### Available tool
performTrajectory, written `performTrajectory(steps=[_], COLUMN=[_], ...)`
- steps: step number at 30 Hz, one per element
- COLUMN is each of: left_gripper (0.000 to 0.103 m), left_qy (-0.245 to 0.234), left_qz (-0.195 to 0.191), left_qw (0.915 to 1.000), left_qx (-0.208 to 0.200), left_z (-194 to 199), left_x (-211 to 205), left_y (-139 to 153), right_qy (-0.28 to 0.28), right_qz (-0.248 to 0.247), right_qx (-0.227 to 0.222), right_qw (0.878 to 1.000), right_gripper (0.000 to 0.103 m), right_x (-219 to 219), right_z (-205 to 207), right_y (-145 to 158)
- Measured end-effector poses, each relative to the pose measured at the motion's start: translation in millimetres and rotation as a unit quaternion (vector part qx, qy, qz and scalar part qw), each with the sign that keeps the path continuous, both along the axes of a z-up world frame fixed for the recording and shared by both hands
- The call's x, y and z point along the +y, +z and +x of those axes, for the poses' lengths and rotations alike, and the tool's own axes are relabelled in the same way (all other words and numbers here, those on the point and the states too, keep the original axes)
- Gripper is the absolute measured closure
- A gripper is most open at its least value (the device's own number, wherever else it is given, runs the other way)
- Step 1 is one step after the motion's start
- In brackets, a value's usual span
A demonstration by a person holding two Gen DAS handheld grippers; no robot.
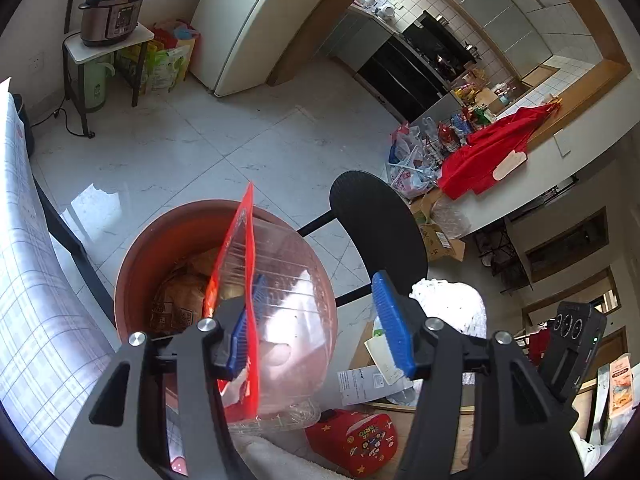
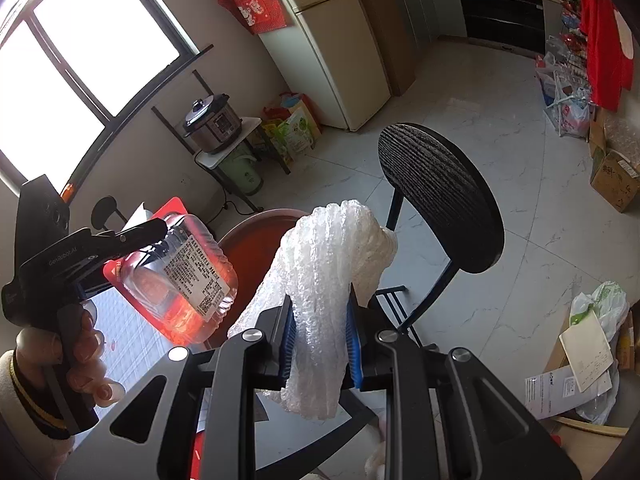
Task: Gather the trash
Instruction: 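Carry the box over the bucket and open the left tool to drop it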
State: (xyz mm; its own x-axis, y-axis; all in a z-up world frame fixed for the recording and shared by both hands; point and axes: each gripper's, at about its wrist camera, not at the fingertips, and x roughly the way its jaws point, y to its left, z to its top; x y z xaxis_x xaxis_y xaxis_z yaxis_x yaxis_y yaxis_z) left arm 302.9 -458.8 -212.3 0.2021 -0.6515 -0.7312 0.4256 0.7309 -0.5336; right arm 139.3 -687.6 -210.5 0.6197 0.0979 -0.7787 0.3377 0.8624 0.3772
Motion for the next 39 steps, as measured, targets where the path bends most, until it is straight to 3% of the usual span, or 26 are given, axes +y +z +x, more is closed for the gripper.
performTrajectory(steps=[5, 13, 20, 22, 25, 29, 31, 39], left_gripper=[0.025, 0.025, 0.025, 0.023, 0.023, 0.023, 0.022, 0.01], left_qy=[0.009, 0.0, -0.024, -0.036, -0.052, -0.042, -0.037, 0.018], left_qz=[0.023, 0.011, 0.015, 0.043, 0.118, 0.099, 0.103, 0.136], left_qw=[0.9995, 0.9999, 0.9996, 0.9982, 0.9901, 0.9936, 0.994, 0.9845], left_qx=[-0.02, -0.013, -0.001, 0.023, 0.055, 0.035, 0.006, -0.11], left_z=[-1, 3, 7, 15, 28, 27, 24, -3], left_x=[14, 32, 8, -9, -30, -27, -23, 14], left_y=[9, 15, 10, -3, -29, -22, -11, 45], right_qy=[0.0, 0.019, 0.005, -0.005, -0.021, -0.03, -0.032, 0.011], right_qz=[0.005, 0.005, 0.008, 0.011, 0.018, 0.019, 0.017, -0.007], right_qx=[0.001, -0.01, -0.009, -0.005, -0.001, -0.003, -0.003, -0.006], right_qw=[1.0, 1.0, 1.0, 1.0, 1.0, 0.999, 0.999, 1.0], right_gripper=[0.081, 0.081, 0.081, 0.081, 0.081, 0.081, 0.081, 0.081], right_x=[3, 23, 17, 10, 0, -10, -13, 1], right_z=[6, 21, 11, 7, 0, -4, -3, 21], right_y=[-4, 0, -2, -4, -8, -7, -7, 3])
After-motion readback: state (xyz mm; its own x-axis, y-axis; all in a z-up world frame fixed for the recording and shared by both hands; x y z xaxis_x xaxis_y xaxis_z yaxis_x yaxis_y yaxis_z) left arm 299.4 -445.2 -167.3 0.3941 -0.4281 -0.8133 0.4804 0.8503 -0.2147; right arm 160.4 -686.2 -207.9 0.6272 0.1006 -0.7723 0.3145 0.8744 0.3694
